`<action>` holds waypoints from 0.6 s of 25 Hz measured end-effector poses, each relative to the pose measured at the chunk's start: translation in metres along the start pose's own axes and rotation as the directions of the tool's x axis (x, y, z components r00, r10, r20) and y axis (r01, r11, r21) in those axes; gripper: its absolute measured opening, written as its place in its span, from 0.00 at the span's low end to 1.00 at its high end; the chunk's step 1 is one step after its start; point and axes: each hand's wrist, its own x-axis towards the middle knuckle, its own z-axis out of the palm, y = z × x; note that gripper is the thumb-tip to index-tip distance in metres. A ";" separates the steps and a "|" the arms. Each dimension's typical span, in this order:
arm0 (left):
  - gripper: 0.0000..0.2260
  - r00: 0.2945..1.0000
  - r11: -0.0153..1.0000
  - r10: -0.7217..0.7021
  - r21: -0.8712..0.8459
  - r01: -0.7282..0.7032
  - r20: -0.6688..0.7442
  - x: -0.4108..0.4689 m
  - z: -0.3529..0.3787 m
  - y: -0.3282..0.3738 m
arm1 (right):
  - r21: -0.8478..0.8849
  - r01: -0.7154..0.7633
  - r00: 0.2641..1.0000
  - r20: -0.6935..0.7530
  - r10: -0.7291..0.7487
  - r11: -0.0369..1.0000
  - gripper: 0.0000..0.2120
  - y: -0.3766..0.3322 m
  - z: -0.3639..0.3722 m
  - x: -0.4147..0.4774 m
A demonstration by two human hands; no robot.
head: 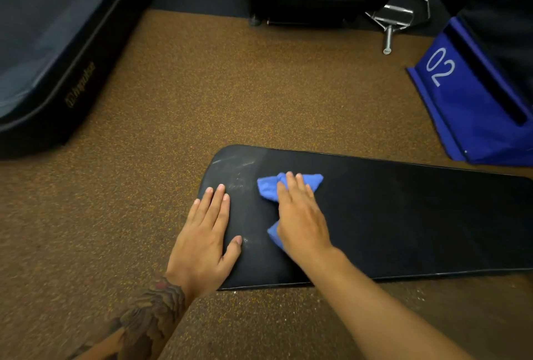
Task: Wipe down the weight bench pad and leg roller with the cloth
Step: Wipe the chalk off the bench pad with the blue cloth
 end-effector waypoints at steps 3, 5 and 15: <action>0.34 1.000 1.000 -0.003 -0.007 0.003 -0.007 0.001 0.001 0.001 | -0.039 -0.142 0.987 -0.075 0.139 0.989 0.28 0.002 -0.005 0.056; 0.34 1.000 1.000 -0.005 -0.010 0.005 -0.012 0.000 0.000 0.002 | -0.059 -0.143 0.986 -0.093 0.138 0.988 0.25 -0.003 -0.005 0.087; 0.34 1.000 1.000 -0.019 -0.023 0.019 -0.015 0.000 0.002 0.002 | -0.003 0.150 0.984 0.099 -0.149 0.989 0.30 -0.024 0.002 0.019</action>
